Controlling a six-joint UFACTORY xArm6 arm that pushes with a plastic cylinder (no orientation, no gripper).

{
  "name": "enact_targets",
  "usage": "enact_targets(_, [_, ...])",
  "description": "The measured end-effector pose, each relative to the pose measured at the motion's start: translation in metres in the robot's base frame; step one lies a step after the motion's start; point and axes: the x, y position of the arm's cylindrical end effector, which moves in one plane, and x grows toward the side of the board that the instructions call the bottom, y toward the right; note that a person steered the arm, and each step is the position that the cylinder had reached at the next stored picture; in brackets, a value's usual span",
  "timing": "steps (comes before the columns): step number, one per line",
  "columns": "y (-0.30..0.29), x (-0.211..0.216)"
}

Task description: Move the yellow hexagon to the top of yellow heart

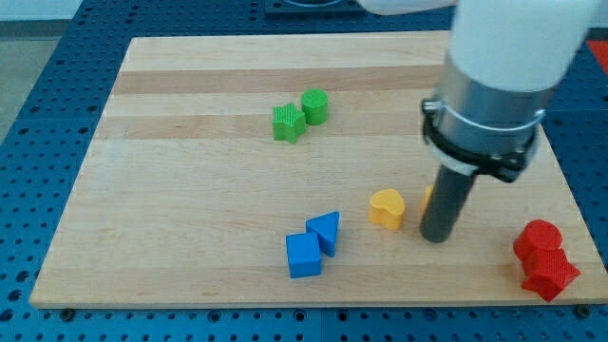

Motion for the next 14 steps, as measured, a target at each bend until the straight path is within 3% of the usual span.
enact_targets(1, [0.004,0.01])
enact_targets(2, [0.014,-0.01])
enact_targets(3, [0.014,-0.061])
enact_targets(5, [0.014,-0.078])
enact_targets(6, [0.035,-0.131])
enact_targets(7, [0.026,-0.15])
enact_targets(14, [-0.1,-0.051])
